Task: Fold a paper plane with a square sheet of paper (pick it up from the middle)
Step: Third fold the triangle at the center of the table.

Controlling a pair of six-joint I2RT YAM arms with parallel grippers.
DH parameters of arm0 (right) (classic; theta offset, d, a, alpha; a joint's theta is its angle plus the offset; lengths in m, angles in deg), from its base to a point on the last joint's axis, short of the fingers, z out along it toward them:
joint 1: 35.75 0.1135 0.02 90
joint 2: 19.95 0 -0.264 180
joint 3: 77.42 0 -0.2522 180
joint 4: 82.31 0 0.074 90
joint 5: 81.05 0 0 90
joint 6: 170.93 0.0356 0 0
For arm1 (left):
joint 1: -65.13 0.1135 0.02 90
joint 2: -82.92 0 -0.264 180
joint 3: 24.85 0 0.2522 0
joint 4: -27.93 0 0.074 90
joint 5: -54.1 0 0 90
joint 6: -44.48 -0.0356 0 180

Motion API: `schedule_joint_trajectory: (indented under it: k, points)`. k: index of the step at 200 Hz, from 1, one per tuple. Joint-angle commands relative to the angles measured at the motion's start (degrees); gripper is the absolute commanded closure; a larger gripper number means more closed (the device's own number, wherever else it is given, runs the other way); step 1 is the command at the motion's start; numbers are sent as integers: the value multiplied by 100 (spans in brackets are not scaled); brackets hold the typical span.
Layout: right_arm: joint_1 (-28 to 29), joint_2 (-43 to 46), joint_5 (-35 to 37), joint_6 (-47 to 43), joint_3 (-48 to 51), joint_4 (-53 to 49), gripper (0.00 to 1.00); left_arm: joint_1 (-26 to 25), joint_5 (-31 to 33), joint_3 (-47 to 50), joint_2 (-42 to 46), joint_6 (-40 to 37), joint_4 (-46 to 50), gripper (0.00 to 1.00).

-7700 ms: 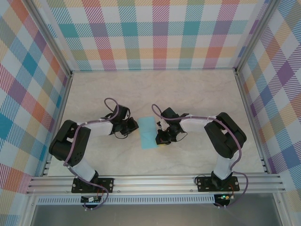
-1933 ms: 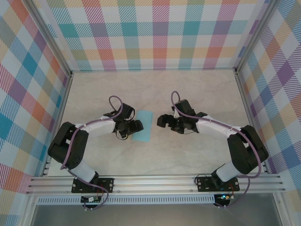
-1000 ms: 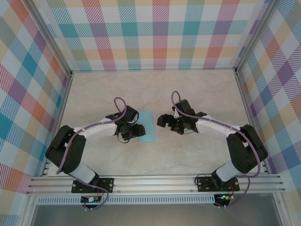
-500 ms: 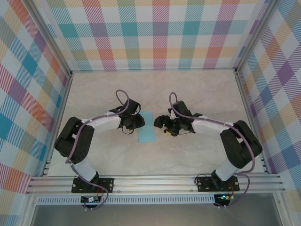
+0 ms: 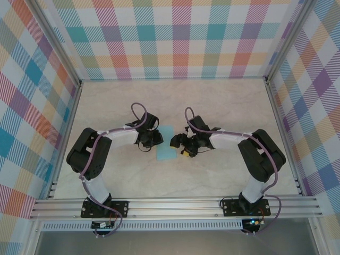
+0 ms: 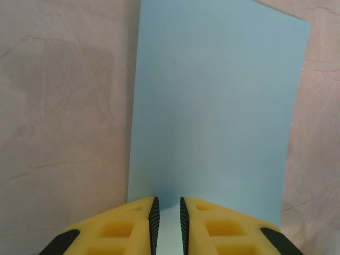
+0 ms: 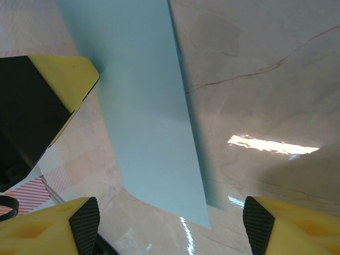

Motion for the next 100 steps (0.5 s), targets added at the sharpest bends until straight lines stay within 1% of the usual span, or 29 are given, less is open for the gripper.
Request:
schedule_joint_trajectory:
  k: [1,60,85,100]
  points:
    - [86,-116,-233,132,-206,-89,27,115,-90,-56,-210,91,54,78]
    - [179,-322,-173,232,-373,-632,30,159,-166,-34,-283,133,62,78]
    - [217,-381,-289,244,-365,-596,30,160,-166,-24,-275,132,71,78]
    - [247,-400,-411,286,-339,-449,33,159,-175,-21,-275,125,71,78]
